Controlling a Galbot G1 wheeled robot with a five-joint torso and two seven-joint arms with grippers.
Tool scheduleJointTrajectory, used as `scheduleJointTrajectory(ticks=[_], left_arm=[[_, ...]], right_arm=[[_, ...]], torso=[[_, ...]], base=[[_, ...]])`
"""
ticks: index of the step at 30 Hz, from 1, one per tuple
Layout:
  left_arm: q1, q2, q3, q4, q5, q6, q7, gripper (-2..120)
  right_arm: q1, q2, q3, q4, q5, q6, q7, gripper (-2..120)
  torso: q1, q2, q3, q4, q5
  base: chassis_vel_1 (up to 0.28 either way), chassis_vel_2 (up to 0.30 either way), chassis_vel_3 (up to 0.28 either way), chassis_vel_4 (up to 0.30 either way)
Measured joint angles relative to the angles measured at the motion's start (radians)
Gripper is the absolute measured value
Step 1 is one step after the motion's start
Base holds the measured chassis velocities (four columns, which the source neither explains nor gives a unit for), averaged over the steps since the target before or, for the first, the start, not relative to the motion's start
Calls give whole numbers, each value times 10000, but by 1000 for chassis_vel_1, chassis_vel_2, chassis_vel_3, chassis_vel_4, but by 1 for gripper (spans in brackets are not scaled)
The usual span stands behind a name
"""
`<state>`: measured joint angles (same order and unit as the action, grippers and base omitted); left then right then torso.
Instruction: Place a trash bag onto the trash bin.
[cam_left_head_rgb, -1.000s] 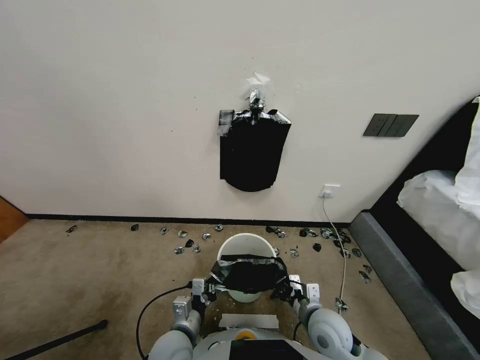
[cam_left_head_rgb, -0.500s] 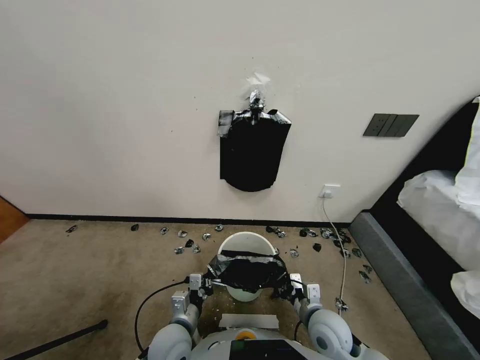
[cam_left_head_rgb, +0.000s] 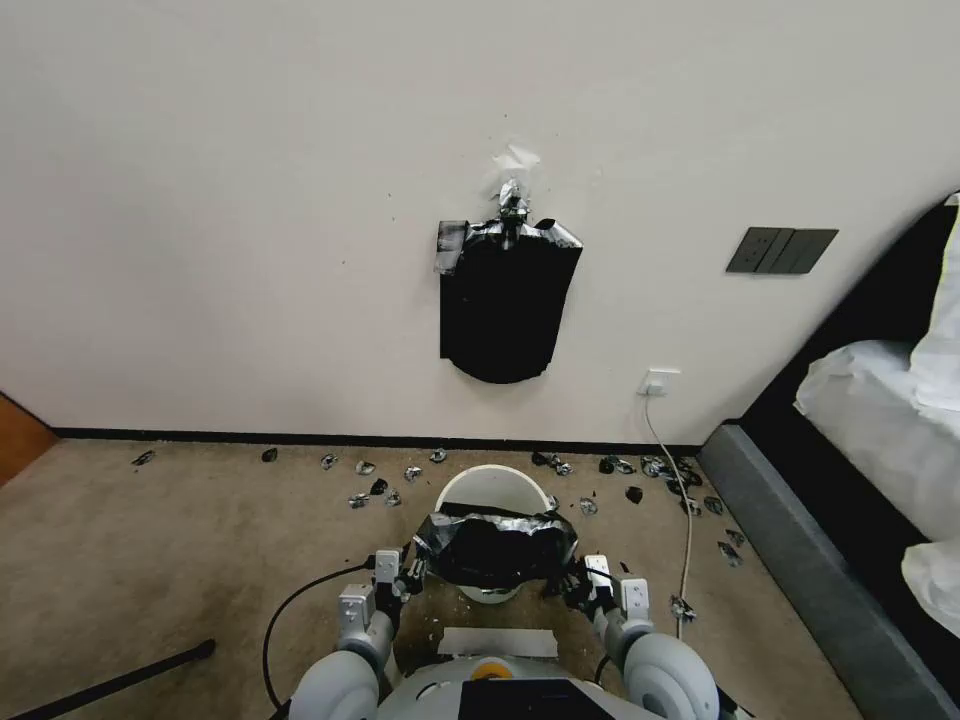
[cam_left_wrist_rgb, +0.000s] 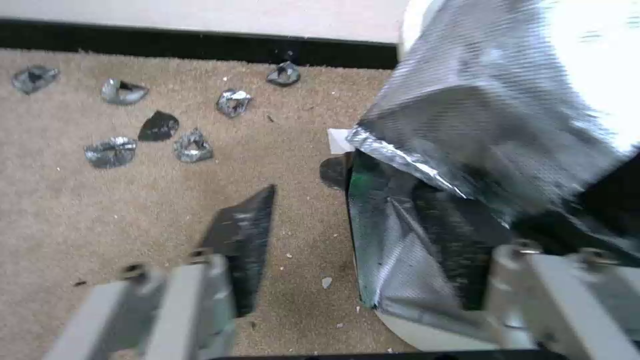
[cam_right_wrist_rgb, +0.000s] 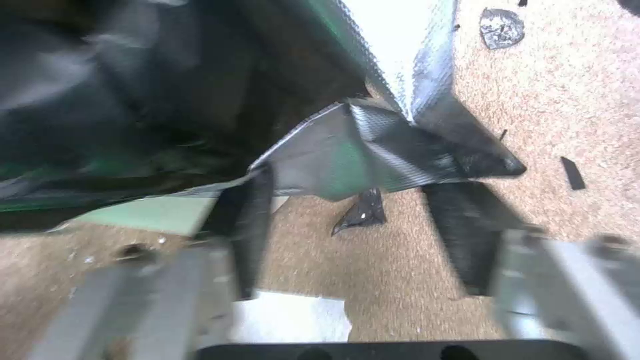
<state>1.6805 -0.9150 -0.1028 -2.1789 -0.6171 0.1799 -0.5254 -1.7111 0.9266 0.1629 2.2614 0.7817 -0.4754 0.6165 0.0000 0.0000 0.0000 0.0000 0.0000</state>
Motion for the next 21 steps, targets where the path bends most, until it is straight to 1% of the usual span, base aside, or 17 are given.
scheduleJointTrajectory(ticks=[1,2,3,4,6,7,8,9,10,11,17,19,21], left_arm=[[123,23,-69,-54,228,-4,113,68],[123,23,-69,-54,228,-4,113,68],[157,32,-96,-70,292,-4,146,74],[226,56,-151,-122,382,-5,189,80],[381,150,-296,-285,511,-27,271,88],[381,150,-296,-285,511,-27,271,88],[542,256,-421,-423,638,-102,355,94],[609,294,-468,-471,698,-145,378,97],[609,294,-468,-471,698,-145,378,97],[763,359,-576,-566,849,-259,422,99],[1198,388,-839,-803,1297,-580,611,100],[1377,396,-998,-848,1606,-883,764,100],[1531,346,-1252,-877,1949,-1441,990,100]], right_arm=[[-141,-45,52,168,-71,1,26,69],[-141,-45,52,168,-71,1,26,69],[-195,-63,70,230,-96,1,45,73],[-271,-89,98,327,-117,1,100,80],[-395,-132,170,471,-171,0,240,88],[-395,-132,170,471,-171,0,240,88],[-496,-169,236,555,-252,2,317,94],[-544,-188,274,605,-285,3,361,96],[-544,-188,274,605,-285,3,361,96],[-637,-226,352,702,-381,9,449,100],[-1079,-465,638,1206,-731,74,474,100],[-1356,-613,808,1513,-1135,265,438,100],[-1579,-723,1055,1779,-1724,680,137,100]], torso=[[0,0,-1,0,0],[0,0,-1,0,0],[0,0,0,1,0],[0,0,0,0,-1],[0,0,0,0,0],[0,0,0,0,0],[0,0,0,0,1],[0,0,-1,0,0],[0,0,-1,0,0],[-1,0,0,0,0],[0,0,-1,1,-1],[-1,0,-1,0,1],[0,0,-1,-1,-1]], base=[[0,0,0,0],[0,0,0,0],[0,0,0,0],[0,0,0,0],[0,0,0,0],[0,0,0,0],[0,0,0,0],[0,0,0,0],[0,0,0,0],[0,0,0,0],[0,0,0,0],[0,0,0,0],[0,0,0,0]])
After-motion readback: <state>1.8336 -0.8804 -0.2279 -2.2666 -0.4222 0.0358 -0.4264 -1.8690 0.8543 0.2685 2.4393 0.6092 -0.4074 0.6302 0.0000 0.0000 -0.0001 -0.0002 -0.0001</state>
